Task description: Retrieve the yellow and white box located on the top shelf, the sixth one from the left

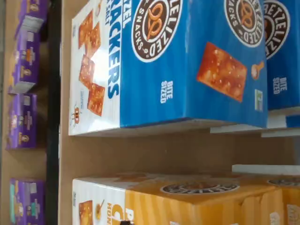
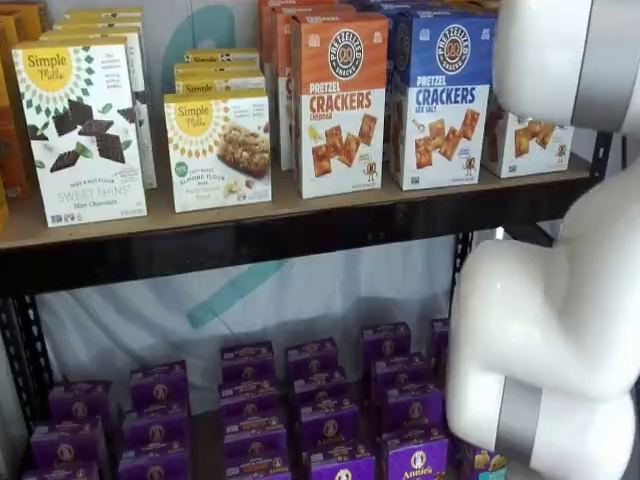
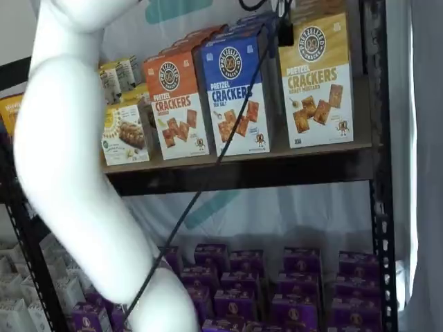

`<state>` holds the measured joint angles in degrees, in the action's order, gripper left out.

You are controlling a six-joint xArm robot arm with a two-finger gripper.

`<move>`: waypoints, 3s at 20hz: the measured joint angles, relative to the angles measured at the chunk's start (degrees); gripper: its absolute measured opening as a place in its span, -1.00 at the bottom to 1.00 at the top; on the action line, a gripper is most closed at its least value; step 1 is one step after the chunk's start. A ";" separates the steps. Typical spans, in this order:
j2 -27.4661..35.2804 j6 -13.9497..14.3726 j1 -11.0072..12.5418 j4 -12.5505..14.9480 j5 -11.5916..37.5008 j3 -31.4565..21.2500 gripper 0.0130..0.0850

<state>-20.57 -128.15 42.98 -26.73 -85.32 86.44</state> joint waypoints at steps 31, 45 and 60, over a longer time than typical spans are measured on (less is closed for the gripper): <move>13.70 2.65 -3.91 11.17 -8.20 14.55 1.00; 14.21 3.59 -5.92 17.16 -13.16 16.68 1.00; 13.67 3.62 -5.98 17.30 -13.16 15.90 0.56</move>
<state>-6.89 -124.53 37.00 -9.43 -98.48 102.34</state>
